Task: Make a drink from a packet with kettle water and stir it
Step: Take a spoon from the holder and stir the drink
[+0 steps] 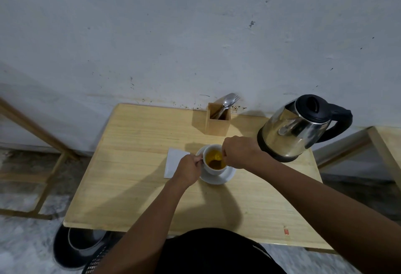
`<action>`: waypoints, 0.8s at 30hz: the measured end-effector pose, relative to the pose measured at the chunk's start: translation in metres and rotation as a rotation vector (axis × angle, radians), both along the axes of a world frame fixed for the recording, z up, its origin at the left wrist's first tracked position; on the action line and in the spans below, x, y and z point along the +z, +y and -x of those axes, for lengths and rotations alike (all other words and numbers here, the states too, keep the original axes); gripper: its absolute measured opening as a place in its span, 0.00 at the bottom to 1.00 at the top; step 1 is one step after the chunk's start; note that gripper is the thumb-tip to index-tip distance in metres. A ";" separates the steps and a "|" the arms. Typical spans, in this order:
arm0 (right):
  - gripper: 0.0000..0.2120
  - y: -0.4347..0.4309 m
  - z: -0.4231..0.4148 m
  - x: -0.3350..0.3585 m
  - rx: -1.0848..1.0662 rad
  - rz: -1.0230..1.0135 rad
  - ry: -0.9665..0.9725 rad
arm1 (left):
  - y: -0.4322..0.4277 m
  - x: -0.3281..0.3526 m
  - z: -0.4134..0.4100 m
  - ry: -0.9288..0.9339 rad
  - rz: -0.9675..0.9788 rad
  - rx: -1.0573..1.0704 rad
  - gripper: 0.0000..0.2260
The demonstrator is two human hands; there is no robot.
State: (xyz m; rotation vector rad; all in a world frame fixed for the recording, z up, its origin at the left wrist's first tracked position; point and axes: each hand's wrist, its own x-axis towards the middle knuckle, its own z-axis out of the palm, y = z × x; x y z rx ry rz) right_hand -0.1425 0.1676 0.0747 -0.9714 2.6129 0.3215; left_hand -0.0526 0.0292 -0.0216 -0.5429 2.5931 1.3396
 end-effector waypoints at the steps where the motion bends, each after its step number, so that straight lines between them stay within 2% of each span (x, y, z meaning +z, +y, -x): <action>1: 0.08 -0.002 -0.001 -0.001 -0.012 0.020 -0.009 | 0.000 0.000 0.000 -0.001 0.000 -0.002 0.14; 6: 0.08 -0.005 0.003 -0.006 -0.053 0.051 0.060 | -0.001 0.000 0.001 -0.011 -0.007 -0.007 0.14; 11: 0.07 0.001 0.004 0.000 -0.021 -0.014 0.085 | 0.001 0.001 0.001 -0.006 -0.006 0.003 0.14; 18: 0.10 -0.004 -0.001 0.003 -0.035 0.002 -0.027 | 0.000 0.000 0.002 -0.003 0.006 -0.003 0.14; 24: 0.07 -0.004 0.001 0.000 -0.034 0.023 0.072 | 0.000 0.001 0.001 0.005 -0.008 -0.008 0.14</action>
